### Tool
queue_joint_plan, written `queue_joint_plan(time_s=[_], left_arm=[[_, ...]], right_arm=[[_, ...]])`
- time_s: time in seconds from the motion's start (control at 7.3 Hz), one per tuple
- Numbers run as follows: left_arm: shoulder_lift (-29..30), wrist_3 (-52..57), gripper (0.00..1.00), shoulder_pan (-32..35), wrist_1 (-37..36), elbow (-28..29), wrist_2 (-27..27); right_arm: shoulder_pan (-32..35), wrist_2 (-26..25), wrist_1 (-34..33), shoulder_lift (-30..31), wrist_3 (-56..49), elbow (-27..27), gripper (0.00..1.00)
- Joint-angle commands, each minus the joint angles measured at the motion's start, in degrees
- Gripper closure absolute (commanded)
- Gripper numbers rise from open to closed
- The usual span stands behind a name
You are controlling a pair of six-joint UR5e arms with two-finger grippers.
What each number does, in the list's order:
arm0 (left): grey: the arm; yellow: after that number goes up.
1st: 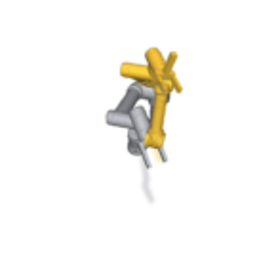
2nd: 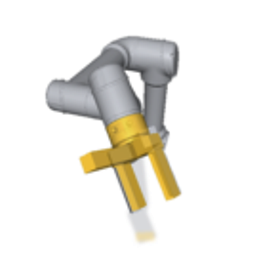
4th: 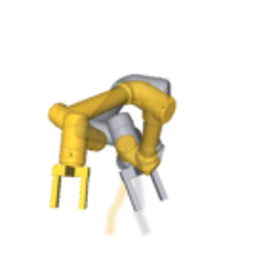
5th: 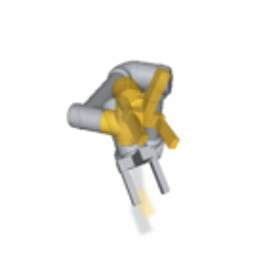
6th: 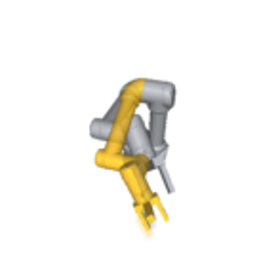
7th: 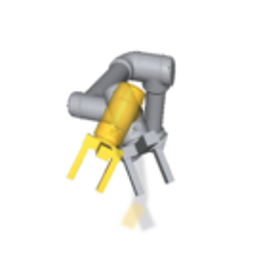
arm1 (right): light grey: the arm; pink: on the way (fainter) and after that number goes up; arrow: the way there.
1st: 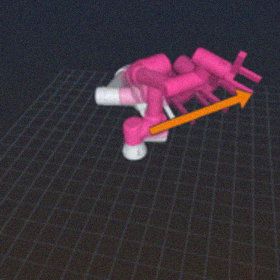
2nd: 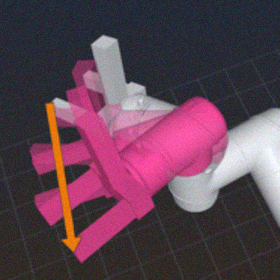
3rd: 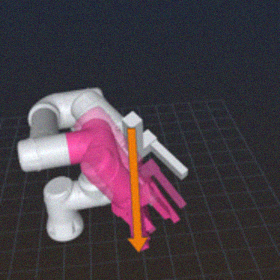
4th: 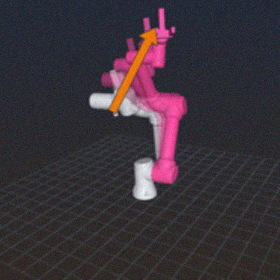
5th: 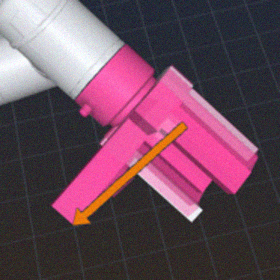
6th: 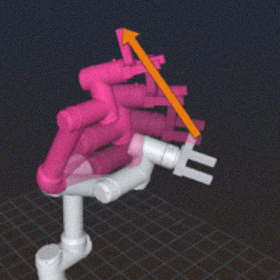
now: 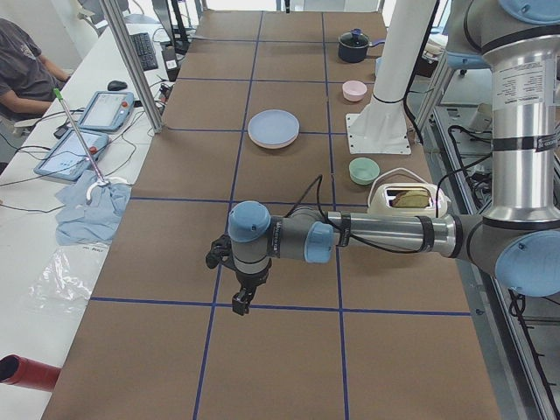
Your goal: Stack three plates with pink and blue
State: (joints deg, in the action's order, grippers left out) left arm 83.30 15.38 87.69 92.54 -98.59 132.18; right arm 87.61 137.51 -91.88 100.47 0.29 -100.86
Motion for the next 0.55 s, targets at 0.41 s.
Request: queue_joint_plan(time_s=[0.41], left_arm=[[-0.33,-1.40,0.00,1.17,-0.96,-1.78,1.94]], right_arm=[[4.67,0.48,0.56,1.04,-0.02,-2.05,0.00]])
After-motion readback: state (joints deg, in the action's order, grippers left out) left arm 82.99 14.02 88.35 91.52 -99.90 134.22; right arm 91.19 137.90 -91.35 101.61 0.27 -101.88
